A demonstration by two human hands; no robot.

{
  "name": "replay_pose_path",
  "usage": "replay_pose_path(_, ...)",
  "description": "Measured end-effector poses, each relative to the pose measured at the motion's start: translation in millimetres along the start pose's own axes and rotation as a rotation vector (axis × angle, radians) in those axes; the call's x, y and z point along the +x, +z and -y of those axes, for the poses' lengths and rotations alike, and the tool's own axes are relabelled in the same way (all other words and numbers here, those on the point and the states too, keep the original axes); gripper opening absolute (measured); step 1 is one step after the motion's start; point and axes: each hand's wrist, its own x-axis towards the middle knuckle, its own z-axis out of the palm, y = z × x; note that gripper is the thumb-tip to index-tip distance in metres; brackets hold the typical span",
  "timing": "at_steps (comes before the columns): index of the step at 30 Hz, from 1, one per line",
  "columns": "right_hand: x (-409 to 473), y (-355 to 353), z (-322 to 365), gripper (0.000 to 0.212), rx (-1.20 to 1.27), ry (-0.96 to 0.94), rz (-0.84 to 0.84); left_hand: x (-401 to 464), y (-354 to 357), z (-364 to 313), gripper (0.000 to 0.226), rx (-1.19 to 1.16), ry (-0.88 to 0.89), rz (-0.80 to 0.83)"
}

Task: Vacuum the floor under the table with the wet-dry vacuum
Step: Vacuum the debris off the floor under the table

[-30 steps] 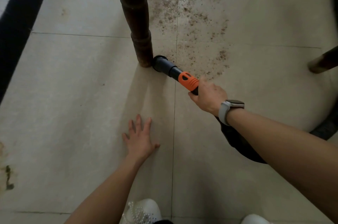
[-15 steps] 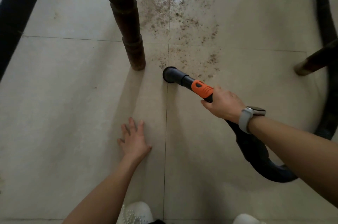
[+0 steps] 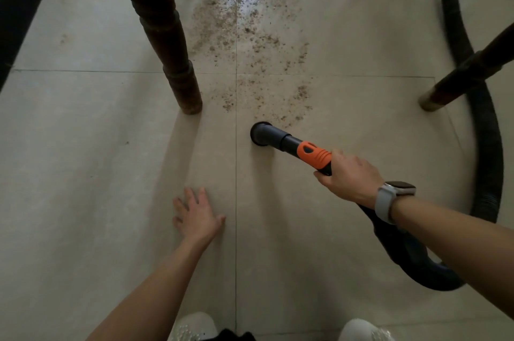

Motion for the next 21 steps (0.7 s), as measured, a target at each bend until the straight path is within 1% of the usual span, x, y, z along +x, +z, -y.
replay_pose_path(5,-3.1,2.9,-32.1,0.041,-0.001,0.052,0.009,-6.1,12.8,-23.7,0.072,0.059,0.092,-0.005)
replay_pose_path(10,-2.0,-0.9,-61.3,0.043,0.036,0.164,0.013,-4.1,21.9,-42.3,0.067,0.095,0.212,-0.010)
replay_pose_path(13,4.9,-2.2,-72.2,0.045,0.085,0.229,-0.005,-4.7,18.3,-53.2,0.062,0.004,0.287,-0.070)
replay_pose_path(16,12.2,-1.5,-71.8,0.046,0.136,0.262,-0.008,-10.2,7.5,-68.9,0.047,-0.088,0.347,-0.111)
replay_pose_path(18,17.0,-0.3,-65.1,0.045,0.207,0.260,0.014,-13.4,-3.0,-80.4,0.036,-0.119,0.373,-0.140)
replay_pose_path(21,21.2,2.5,-47.2,0.039,0.287,0.214,0.063,-10.7,-26.0,-96.5,0.028,-0.128,0.411,-0.135)
